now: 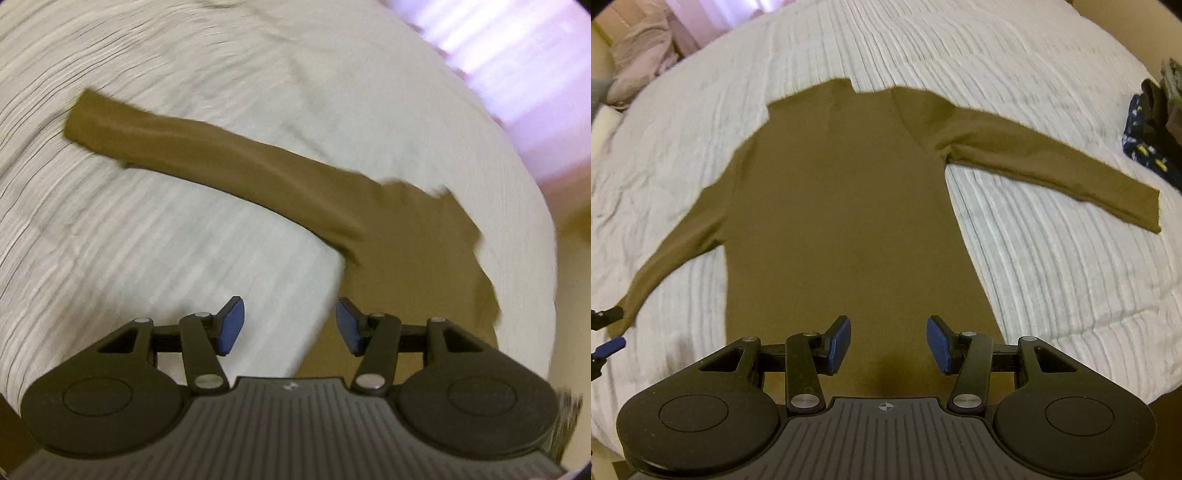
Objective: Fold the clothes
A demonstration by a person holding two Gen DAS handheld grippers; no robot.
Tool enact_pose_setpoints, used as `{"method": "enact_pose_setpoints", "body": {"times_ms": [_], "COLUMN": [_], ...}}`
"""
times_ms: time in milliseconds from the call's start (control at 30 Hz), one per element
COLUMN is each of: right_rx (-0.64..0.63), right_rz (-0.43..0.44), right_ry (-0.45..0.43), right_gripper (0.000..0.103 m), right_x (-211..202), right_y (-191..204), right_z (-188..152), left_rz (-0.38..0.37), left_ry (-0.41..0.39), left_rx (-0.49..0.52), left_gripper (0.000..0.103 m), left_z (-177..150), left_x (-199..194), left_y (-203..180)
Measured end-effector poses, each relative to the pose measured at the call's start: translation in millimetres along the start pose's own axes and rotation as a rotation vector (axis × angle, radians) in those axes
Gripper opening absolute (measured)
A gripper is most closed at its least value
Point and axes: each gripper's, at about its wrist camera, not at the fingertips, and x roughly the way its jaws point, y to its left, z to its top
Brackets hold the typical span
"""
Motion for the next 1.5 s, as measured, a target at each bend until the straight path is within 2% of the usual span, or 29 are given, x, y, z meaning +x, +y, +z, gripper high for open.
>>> {"method": "enact_pose_setpoints", "body": {"times_ms": [167, 300, 467, 600, 700, 767, 800, 833, 967, 1000, 1067, 1167, 1233, 1267, 1333, 1400, 1433, 1500], "right_rx": [-0.015, -0.039, -0.06, -0.07, -0.087, -0.108, -0.118, -0.128, -0.12, -0.101, -0.059, 0.001, 0.035, 0.049, 0.075, 0.099, 0.111, 0.14], "right_rz": [-0.044, -0.073, -0.088, -0.099, -0.09, -0.086, -0.087, -0.088, -0.095, -0.095, -0.094, -0.092, -0.089, -0.088, -0.084, -0.071, -0.063, -0.047], "right_ry": [0.055, 0.047, 0.034, 0.076, 0.097, 0.098, 0.093, 0.088, 0.061, 0.055, 0.042, 0.02, 0.001, -0.009, -0.029, -0.052, -0.063, -0.081], "right_gripper": [0.049, 0.049, 0.049, 0.049, 0.049, 0.049, 0.049, 0.049, 0.049, 0.049, 0.049, 0.049, 0.049, 0.049, 0.049, 0.049, 0.049, 0.049], "right_x": [48.3, 77.8, 104.2, 129.0, 139.1, 141.6, 141.4, 141.1, 136.0, 134.1, 129.8, 122.6, 117.3, 115.1, 111.7, 109.4, 108.5, 108.2], "right_y": [6.9, 12.4, 12.2, 10.3, 9.4, 9.2, 7.6, 6.1, -13.2, -21.3, -37.6, -62.6, -75.7, -81.8, -93.4, -104.2, -109.8, -121.1], "right_z": [6.8, 13.3, 15.6, 15.1, 13.3, 12.4, 13.0, 13.5, 19.7, 21.7, 25.8, 32.9, 37.7, 40.8, 47.2, 52.5, 55.1, 59.9], "left_rz": [0.069, 0.073, 0.018, -0.075, -0.104, -0.101, -0.097, -0.081, -0.033, -0.046, -0.091, -0.199, -0.297, -0.353, -0.479, -0.573, -0.603, -0.543], "left_ry": [-0.071, -0.165, -0.273, -0.356, -0.395, -0.418, -0.429, -0.456, -0.582, -0.608, -0.658, -0.703, -0.707, -0.697, -0.628, -0.509, -0.403, -0.255], "left_rx": [-0.174, -0.337, -0.514, -0.604, -0.615, -0.61, -0.608, -0.592, -0.419, -0.374, -0.257, -0.034, 0.133, 0.204, 0.357, 0.453, 0.51, 0.573], "left_gripper": [0.05, 0.05, 0.049, 0.047, 0.033, 0.011, 0.01, 0.008, 0.006, 0.006, 0.006, 0.005, 0.005, 0.006, 0.006, 0.017, 0.03, 0.032], "left_z": [36.3, 58.5, 65.5, 64.9, 63.9, 64.4, 64.7, 65.2, 72.1, 73.4, 73.6, 62.7, 39.7, 23.4, -14.1, -52.8, -74.2, -107.7], "left_x": [38.0, 57.6, 75.2, 89.1, 97.3, 100.4, 101.5, 98.5, 73.2, 65.9, 49.1, 31.1, 23.6, 20.5, 26.5, 42.0, 59.4, 92.6], "left_y": [60.9, 112.8, 159.5, 182.7, 183.0, 178.1, 174.1, 167.3, 121.0, 105.7, 65.8, -12.3, -73.0, -98.3, -153.7, -191.9, -211.7, -228.8]}}
